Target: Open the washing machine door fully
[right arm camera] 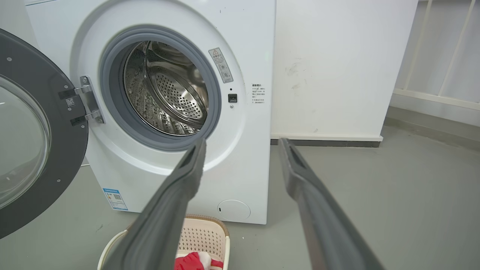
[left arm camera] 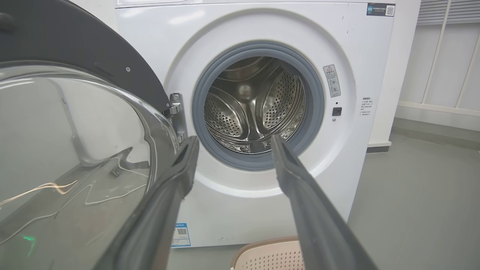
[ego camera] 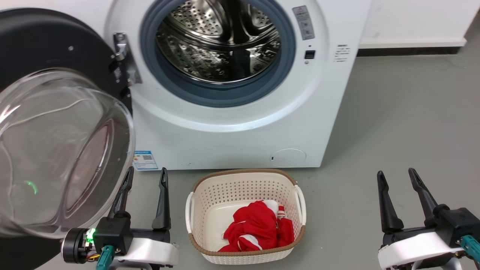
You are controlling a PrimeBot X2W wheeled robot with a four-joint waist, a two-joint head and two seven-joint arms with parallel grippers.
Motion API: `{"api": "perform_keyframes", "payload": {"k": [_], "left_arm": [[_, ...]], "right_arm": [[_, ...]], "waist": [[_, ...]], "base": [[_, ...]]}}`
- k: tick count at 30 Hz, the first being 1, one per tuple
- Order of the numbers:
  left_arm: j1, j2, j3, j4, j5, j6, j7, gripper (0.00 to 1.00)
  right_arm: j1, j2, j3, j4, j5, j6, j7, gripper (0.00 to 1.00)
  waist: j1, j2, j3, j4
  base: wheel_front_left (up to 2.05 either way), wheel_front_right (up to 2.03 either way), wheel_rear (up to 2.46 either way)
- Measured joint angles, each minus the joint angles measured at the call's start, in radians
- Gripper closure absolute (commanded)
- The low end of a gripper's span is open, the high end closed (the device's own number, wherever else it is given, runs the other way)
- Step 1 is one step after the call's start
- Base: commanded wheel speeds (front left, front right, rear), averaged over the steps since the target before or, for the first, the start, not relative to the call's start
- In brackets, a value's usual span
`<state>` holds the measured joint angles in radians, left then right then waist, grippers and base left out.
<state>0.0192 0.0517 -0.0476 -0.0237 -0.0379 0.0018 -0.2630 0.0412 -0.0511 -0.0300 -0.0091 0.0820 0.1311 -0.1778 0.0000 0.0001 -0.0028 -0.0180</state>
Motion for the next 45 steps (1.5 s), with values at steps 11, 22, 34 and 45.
{"api": "perform_keyframes", "payload": {"k": [11,22,34,45], "left_arm": [[-0.007,0.0,0.026,0.061,-0.02,0.003,0.0,0.0],[0.012,0.0,0.026,0.055,-0.027,0.011,0.0,0.0],[0.017,-0.001,0.018,0.052,-0.03,0.016,0.0,0.0],[0.036,-0.002,0.022,0.104,-0.08,0.007,0.016,1.0]], "right_arm": [[0.009,0.0,0.033,-0.008,0.004,0.0,0.001,0.0],[0.01,0.0,0.045,-0.004,0.004,0.0,0.001,0.0],[0.011,0.0,0.043,0.002,0.005,0.0,0.001,0.0],[0.035,0.0,0.046,0.046,0.049,0.0,0.004,1.0]], "waist": [[0.0,0.0,-0.006,-0.041],[0.0,0.0,-0.011,-0.026],[0.0,0.0,-0.011,-0.021],[0.0,0.0,-0.012,-0.02]], "base": [[0.0,0.0,0.0],[0.0,0.0,0.0],[0.0,0.0,0.0],[0.0,0.0,0.0]]}}
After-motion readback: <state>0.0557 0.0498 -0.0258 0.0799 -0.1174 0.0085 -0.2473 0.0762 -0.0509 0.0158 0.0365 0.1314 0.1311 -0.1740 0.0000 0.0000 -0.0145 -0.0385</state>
